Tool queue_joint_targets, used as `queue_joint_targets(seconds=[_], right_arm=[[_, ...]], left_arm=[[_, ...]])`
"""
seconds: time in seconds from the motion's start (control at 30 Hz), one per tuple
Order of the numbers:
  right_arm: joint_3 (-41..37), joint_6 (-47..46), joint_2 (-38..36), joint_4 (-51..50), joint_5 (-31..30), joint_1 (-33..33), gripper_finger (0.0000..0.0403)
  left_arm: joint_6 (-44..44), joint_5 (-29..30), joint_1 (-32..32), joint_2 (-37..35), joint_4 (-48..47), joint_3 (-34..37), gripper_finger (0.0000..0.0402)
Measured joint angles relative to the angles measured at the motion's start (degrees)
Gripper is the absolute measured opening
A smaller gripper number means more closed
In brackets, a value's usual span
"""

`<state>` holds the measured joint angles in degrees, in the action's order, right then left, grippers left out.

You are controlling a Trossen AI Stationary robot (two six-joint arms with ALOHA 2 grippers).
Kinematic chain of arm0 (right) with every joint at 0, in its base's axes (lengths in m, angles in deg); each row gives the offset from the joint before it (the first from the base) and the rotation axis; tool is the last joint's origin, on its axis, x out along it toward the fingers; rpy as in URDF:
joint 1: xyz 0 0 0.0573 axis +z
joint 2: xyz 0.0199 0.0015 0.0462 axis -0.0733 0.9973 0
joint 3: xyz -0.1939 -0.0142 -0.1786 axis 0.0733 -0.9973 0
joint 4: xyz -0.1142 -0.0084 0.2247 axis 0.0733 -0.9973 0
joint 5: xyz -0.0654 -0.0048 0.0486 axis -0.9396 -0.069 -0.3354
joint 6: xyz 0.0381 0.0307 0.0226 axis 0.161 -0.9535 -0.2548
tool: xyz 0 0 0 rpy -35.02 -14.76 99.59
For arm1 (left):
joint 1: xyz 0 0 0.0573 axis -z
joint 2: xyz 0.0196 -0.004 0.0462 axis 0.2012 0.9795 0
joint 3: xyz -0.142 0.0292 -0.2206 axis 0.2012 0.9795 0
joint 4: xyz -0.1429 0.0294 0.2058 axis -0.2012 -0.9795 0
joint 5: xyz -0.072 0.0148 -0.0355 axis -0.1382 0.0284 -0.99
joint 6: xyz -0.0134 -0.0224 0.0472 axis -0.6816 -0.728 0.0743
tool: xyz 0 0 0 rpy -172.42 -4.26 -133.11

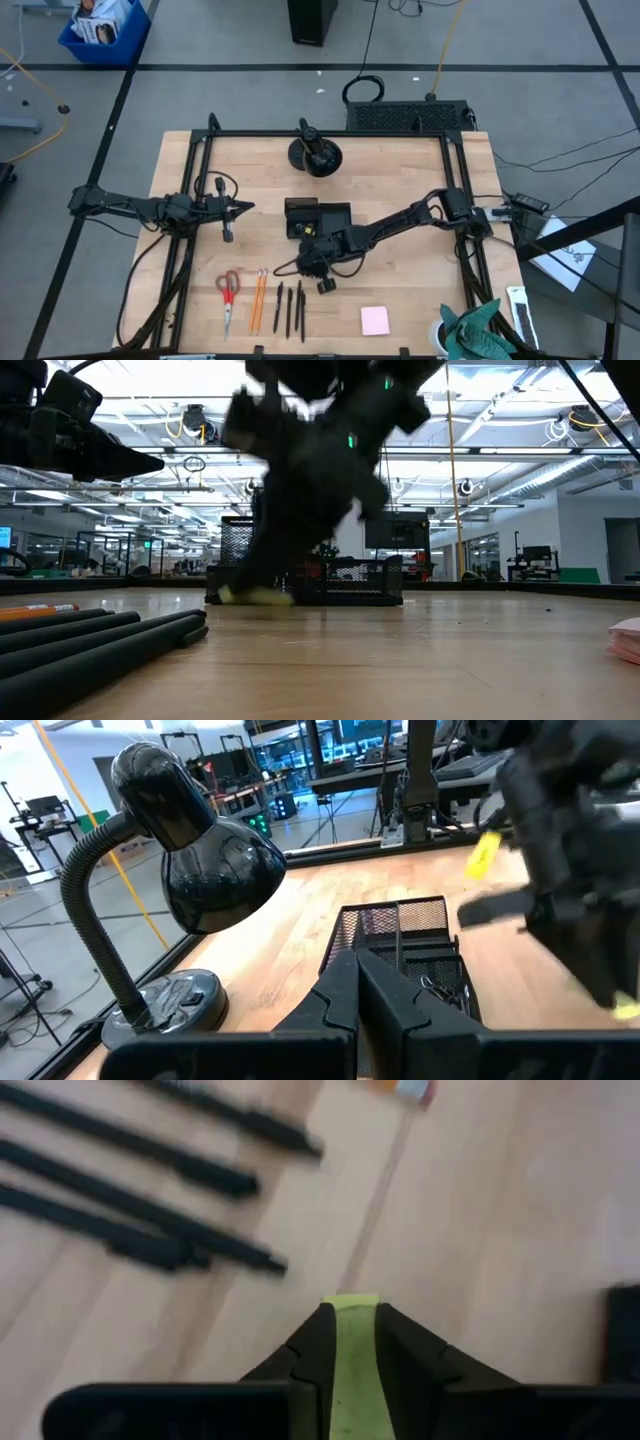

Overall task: Pick and place office supplies into organizer
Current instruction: Put the yellow eraser into the black desk organizer, then adjust the black desk organizer

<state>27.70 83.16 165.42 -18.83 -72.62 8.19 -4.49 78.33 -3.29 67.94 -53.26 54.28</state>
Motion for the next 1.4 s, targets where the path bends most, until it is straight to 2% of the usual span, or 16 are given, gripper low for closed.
queue_joint_targets(seconds=[0.17, 0.37, 0.67, 0.9, 1.3, 1.4], right_arm=[[0.1, 2.9, -2.4, 0.5, -5.6, 0.2, 0.0051], [0.2, 6.7, -4.6, 1.9, -16.6, -1.7, 0.0051], [0.3, 5.3, -3.6, 0.8, -13.4, -7.4, 0.0051], [0.2, 3.5, -2.7, -0.9, -10.6, -8.6, 0.0055], [0.2, 2.0, -2.6, 0.1, -12.3, -8.2, 0.0134], [0.2, 2.4, -2.6, 0.2, -15.0, -8.1, 0.0143]], left_arm=[[-0.1, 0.0, 0.0, 0.0, 0.1, 0.0, 0.0006], [0.0, 0.0, 0.0, 0.0, 0.1, 0.0, 0.0006], [0.0, 0.0, 0.0, 0.0, 0.0, 0.0, 0.0006], [0.0, 0.0, 0.0, 0.0, 0.0, 0.0, 0.0006], [0.0, 0.0, 0.0, 0.0, 0.0, 0.0, 0.0006], [0.1, 0.0, 0.0, 0.0, 0.0, 0.0, 0.0006]])
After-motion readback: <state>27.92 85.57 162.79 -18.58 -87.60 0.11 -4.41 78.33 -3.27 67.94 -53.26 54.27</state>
